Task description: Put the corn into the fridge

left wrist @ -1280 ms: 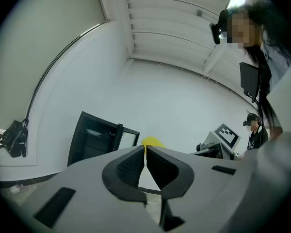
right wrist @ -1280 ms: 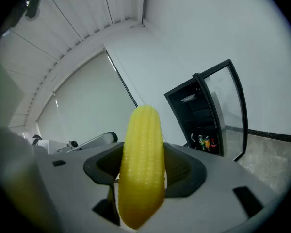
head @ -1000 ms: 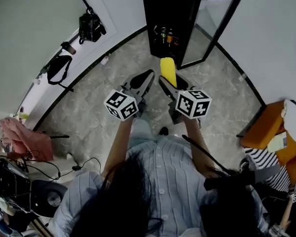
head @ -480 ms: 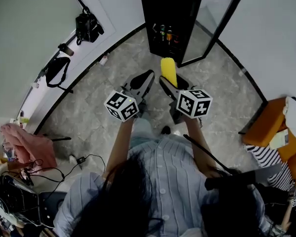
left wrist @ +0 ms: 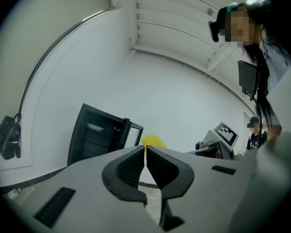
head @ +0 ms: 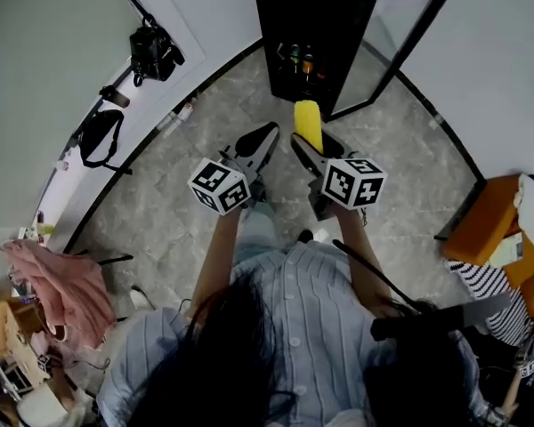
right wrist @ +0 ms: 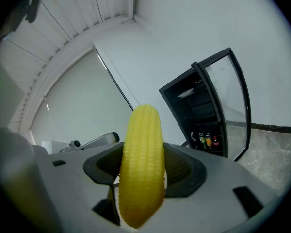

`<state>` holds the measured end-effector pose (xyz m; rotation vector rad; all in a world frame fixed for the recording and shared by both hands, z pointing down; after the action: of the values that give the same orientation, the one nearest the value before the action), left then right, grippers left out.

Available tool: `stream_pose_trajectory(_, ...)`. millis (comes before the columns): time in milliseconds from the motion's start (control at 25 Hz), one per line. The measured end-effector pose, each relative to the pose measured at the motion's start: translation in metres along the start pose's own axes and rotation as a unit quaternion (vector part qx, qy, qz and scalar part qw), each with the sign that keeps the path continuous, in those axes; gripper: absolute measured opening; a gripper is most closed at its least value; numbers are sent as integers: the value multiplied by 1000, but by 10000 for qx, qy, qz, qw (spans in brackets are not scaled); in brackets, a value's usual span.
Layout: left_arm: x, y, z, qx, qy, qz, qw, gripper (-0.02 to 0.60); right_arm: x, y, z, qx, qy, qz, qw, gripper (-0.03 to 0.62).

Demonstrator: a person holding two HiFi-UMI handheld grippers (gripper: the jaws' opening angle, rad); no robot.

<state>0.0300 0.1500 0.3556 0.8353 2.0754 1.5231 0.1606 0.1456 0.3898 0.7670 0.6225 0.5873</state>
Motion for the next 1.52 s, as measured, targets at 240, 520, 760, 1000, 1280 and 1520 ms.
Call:
stream_pose_trajectory(240,-16,-13,-46,31,183,-140,9997,8,-42,-16,5,-174,140,48,9997,256)
stream_pose_trajectory(520,-18,-28,-102,74,448,-295,9985,8,-90,-26,-1,-356,416,90,9985,256)
stream_pose_trajectory(760,-19,-40,-151,154,592,-298,9977,8,-129,-30,-9,-401,584,125,9974,256)
stream_pose_trajectory(1000,-19,-48,-183,167,875,-362,9954,8,-160,-33,-18,-477,721,226,9960,256)
stream_pose_trajectory(1280,-12,-59,-217,166,1076,-392,9933,8,-189,-36,-31,-528,855,348,9943,256)
stream_pose_trajectory(1520,-10,-54,-230,260,1164,-448,9919,8,-199,-30,-36,-579,949,330,9933,256)
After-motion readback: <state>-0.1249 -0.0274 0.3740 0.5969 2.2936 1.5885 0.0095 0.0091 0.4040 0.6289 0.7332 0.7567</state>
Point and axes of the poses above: the fingertips, and each gripper's own axes: x backward along the fingers, z to its right, y out of its underside, the point moved 5 cm from there along x, backward along the fingers, and after that the axes turned 1 degree about y, right-handed, at the moved point
